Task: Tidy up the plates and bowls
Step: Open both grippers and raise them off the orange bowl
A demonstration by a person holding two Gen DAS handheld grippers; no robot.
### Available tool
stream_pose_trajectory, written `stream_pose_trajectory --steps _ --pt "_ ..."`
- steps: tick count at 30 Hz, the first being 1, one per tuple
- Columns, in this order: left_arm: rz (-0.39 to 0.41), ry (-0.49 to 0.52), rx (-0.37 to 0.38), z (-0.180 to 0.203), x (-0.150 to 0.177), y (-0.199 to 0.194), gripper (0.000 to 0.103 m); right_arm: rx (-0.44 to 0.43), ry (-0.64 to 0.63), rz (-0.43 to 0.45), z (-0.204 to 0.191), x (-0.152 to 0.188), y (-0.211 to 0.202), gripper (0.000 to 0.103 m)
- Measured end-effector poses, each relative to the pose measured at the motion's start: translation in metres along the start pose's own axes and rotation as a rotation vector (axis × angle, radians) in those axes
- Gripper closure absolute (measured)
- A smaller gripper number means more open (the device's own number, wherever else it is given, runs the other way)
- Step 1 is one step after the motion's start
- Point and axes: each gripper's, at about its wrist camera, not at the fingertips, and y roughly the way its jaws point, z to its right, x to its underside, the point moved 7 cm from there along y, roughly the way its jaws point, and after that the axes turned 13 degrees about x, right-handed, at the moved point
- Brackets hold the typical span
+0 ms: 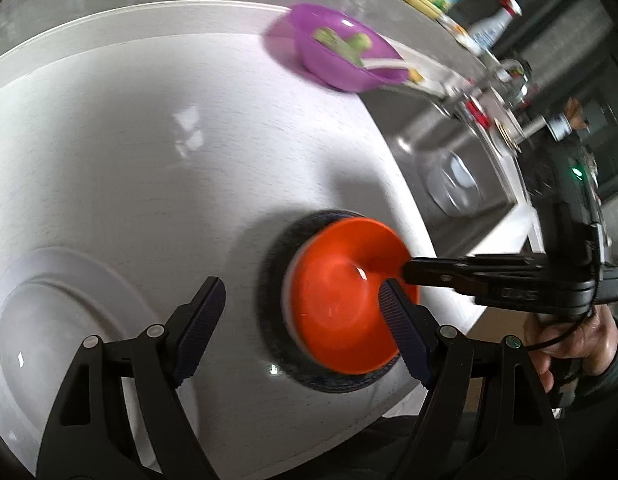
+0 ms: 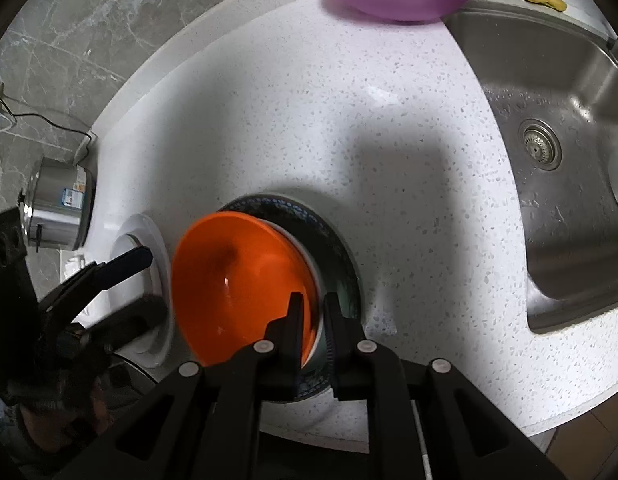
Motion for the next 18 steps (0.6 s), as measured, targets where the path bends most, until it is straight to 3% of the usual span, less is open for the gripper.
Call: stream_pose_trajectory --steps 1,3,6,8,13,15,18 --pt "0.009 -0.014 -0.014 -0.005 0.001 -0.005 0.025 -0.02 0.002 0.008 0.0 -0.001 -0.006 0.077" --pt "0.023 -0.039 -0.039 -0.013 0.004 -0.013 0.025 -0.063 0.011 0.032 0.002 -0.003 -0.02 0.046" --pt "0.042 -0.081 -0.079 -0.028 0.014 -0.024 0.025 -0.113 0.003 0.098 0.008 -0.005 -0.044 0.029" --pt "0.039 -0.107 -0.102 -0.038 0.023 -0.026 0.025 -0.12 -0.019 0.142 0.016 -0.008 -0.056 0.026" --pt "0.039 -0.149 -0.144 -0.044 0.04 -0.019 0.025 -0.068 -0.061 0.164 0.045 -0.013 -0.048 0.031" --pt "0.034 -0.139 -0.184 -0.045 0.044 -0.012 0.025 -0.056 -0.087 0.163 0.05 -0.015 -0.041 0.05" --pt "0.016 -0.143 -0.196 -0.046 0.047 0.0 0.029 -0.069 -0.107 0.101 0.057 -0.014 -0.019 0.065"
